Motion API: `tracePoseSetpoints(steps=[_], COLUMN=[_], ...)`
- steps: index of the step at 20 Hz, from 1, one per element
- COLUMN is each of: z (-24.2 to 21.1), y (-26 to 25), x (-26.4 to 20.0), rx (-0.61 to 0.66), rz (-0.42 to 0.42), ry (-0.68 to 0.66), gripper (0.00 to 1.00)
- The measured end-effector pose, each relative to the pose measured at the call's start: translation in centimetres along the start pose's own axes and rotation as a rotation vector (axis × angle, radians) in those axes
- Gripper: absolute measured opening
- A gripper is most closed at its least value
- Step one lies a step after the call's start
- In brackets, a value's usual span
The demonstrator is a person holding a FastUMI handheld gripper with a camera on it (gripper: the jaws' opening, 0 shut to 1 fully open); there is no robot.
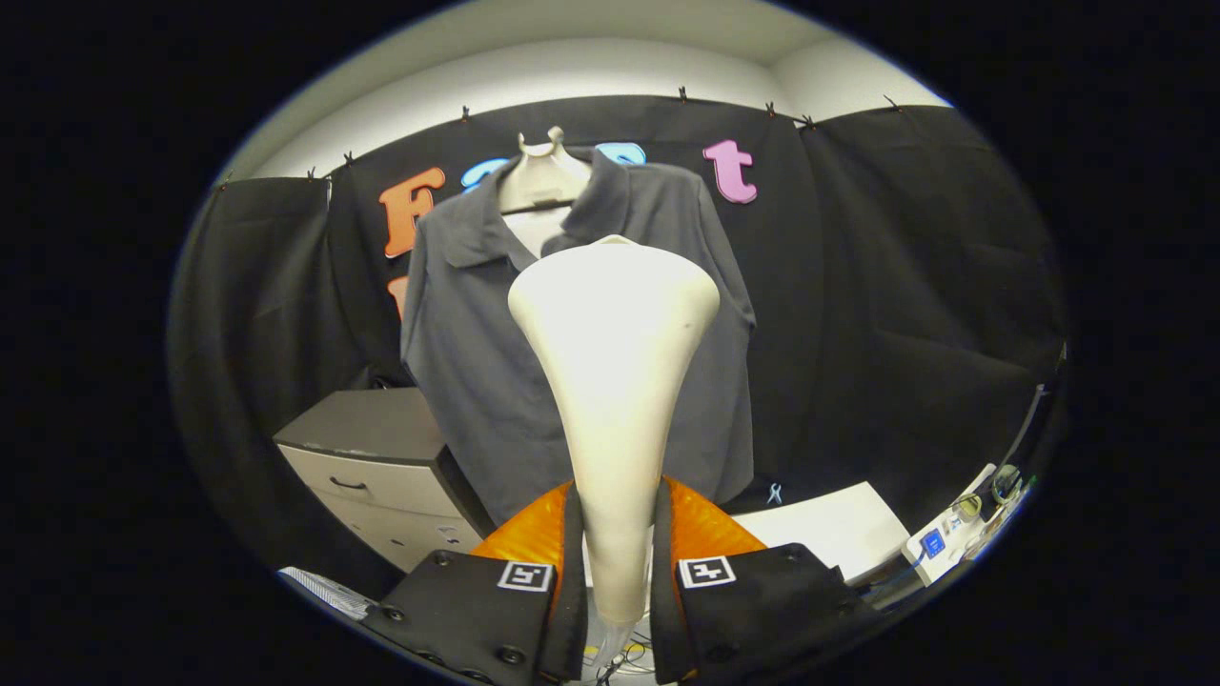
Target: Iron the clothes twice with a garment steamer, once on the left side and once on the right side.
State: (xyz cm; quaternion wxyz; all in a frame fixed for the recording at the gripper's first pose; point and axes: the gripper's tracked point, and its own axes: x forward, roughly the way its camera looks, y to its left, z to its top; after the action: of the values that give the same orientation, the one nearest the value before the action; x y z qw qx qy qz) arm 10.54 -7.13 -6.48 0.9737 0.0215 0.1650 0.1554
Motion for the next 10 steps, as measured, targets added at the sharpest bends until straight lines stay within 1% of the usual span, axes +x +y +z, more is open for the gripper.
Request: tracePoseSetpoints(steps=[3, 6, 10], z=[3.5, 6.1, 7.5], y=[2.6, 4.3, 5.8], x=[-2.5, -4.3, -5.3], rx=[-0.005, -0.022, -0.031], rz=[0.026, 0.032, 0.032], ry=[-0.087, -0.156, -0.199], gripper=[0.34, 0.34, 0.34])
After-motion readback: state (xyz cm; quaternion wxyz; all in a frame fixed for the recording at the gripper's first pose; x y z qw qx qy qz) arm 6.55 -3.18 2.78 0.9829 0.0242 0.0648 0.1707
